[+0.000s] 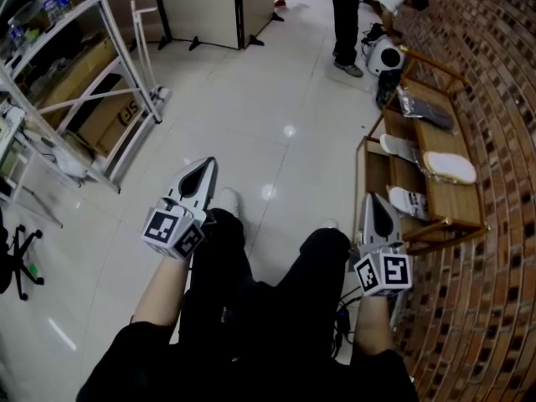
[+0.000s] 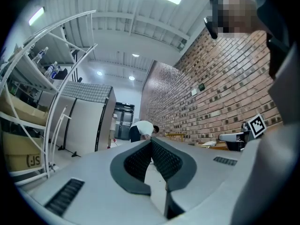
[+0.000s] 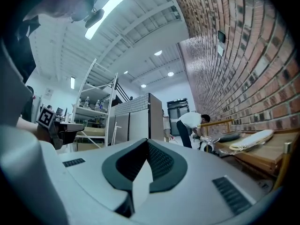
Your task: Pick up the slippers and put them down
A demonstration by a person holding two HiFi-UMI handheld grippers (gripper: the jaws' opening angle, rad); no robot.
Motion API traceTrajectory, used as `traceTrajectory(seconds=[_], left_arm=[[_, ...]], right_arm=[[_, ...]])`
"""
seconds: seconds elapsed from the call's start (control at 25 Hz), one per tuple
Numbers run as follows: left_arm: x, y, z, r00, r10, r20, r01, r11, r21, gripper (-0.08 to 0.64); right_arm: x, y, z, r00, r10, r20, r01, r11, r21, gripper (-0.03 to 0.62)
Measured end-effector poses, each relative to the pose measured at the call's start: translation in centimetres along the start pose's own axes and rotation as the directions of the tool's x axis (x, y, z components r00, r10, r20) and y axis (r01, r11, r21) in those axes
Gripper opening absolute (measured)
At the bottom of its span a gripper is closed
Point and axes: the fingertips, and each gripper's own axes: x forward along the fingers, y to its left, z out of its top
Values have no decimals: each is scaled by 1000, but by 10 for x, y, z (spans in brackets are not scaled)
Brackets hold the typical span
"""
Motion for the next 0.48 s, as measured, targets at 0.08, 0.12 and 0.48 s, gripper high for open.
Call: traceTrajectory(seconds=[0.08, 0.12, 0.48], left_arm=[[5, 9, -4, 1000, 10, 5, -10, 1000, -1, 0], [9, 14, -6, 1000, 15, 15, -15, 1000, -2, 0], [67, 60, -31, 1000, 23, -17, -22, 998, 59, 0]], right_arm=[[11, -2, -6, 1000, -1, -8, 1, 1000, 6, 8], [17, -4, -8, 1000, -3, -14, 3, 1000, 3, 8], [100, -25, -25, 1000, -1, -27, 1, 1000, -18, 8]])
